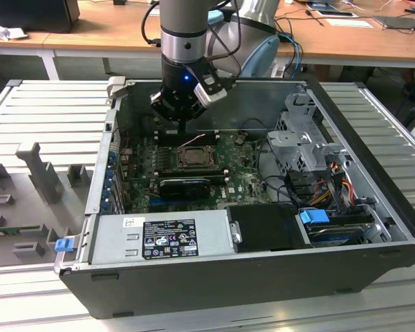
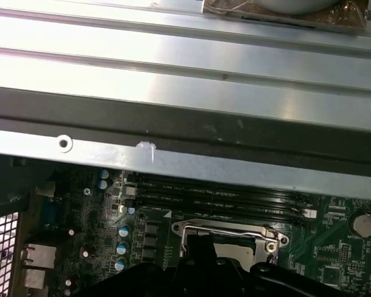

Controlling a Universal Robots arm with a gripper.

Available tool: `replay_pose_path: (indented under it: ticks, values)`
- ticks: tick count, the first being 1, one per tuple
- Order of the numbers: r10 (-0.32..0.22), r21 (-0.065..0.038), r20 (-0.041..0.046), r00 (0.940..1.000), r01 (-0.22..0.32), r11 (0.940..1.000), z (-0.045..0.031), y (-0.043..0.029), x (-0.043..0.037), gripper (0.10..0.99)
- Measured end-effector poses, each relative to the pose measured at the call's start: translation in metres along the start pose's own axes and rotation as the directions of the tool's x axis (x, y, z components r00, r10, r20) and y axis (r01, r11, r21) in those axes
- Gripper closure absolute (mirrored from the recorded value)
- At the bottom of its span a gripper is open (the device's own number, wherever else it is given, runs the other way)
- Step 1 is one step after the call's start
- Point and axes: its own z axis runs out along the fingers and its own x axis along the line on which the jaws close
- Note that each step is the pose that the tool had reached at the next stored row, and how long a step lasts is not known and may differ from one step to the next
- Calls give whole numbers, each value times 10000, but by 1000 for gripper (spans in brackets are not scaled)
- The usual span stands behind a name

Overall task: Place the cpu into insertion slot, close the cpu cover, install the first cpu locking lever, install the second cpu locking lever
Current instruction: 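Install the first cpu locking lever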

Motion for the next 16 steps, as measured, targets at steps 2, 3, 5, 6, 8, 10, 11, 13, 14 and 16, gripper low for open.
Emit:
replay_pose_path:
  ticks: [2,3,5,6,8,10,11,13,14,16]
  values:
    - [-1,-5,0,10000,1,10000,0,-4,-35,980]
    - [-1,-6,0,10000,1,10000,0,-6,-47,980]
    - [1,-41,6,10000,-1,10000,0,-9,-72,980]
    - [5,-140,16,10000,-5,9999,0,-10,-79,980]
    - [21,-560,64,10000,-17,9984,2,-11,-84,980]
    - [56,-682,81,10000,-50,9977,11,-12,-90,980]
    - [79,-681,80,9999,-73,9977,21,-13,-90,980]
    - [95,-681,80,9999,-90,9976,59,-15,-90,980]
    - [101,-680,80,9999,-95,9976,76,-15,-90,980]
    - [106,-681,81,9999,-101,9976,106,-17,-91,980]
